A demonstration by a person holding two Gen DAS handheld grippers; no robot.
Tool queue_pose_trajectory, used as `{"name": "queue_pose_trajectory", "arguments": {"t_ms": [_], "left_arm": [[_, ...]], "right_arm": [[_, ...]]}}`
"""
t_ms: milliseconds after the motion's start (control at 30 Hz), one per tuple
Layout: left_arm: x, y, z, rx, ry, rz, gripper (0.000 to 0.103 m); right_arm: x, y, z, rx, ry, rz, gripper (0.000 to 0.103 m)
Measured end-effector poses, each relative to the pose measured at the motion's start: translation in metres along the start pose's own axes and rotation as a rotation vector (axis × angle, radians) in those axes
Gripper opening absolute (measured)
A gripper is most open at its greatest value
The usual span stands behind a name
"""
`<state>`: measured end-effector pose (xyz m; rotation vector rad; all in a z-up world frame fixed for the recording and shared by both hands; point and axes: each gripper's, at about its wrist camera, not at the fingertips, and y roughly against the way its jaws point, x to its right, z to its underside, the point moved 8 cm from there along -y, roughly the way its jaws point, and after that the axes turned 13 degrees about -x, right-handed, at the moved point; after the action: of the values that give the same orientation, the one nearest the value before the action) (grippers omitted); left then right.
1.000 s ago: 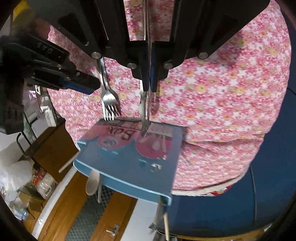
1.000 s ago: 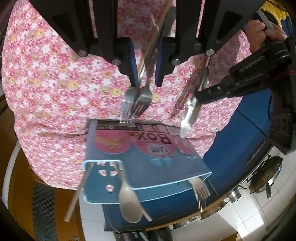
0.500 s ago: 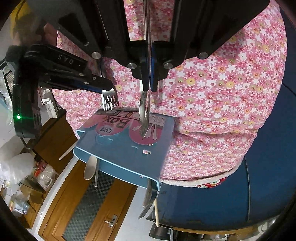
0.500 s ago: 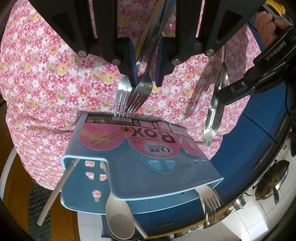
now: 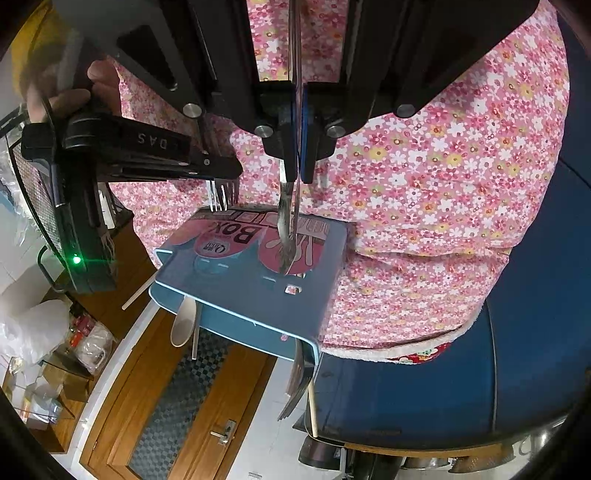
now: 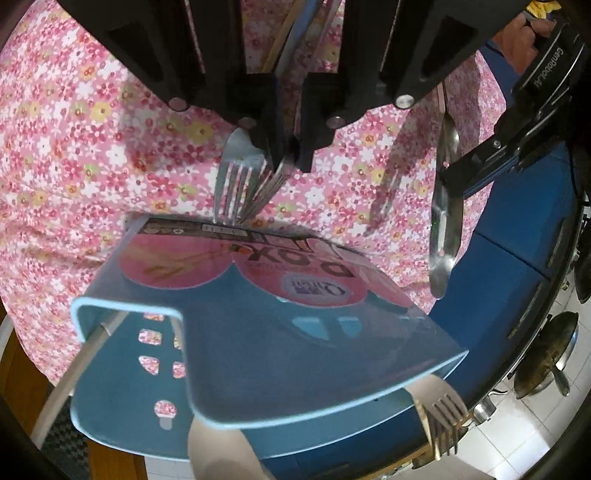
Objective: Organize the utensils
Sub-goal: 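Grasp a silver knife with the left tool while the right tool grasps a silver fork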
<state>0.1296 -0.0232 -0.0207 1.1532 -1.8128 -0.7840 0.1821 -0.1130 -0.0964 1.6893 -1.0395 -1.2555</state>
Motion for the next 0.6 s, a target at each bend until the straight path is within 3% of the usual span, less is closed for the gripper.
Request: {"name": "queue_pose_trajectory", "arguments": {"t_ms": [167,333,600], "left_arm": [[0.007,0.007,0.001,0.020,-0.004,0.010,0.000],[0.012,0.018,0.001,0.061,-0.007,0.026,0.000],[0.024,0.042,-0.006,0.162,-0.028,0.043,0.000]], "right_arm": [[-0.008,0.010,0.007,0.037,0.003,-0.075,0.005],[-0.016,0.037,0.019,0.145,0.006,-0.126,0.004],[-0.019,0.089,0.037,0.367,0.027,-0.068,0.004]]}}
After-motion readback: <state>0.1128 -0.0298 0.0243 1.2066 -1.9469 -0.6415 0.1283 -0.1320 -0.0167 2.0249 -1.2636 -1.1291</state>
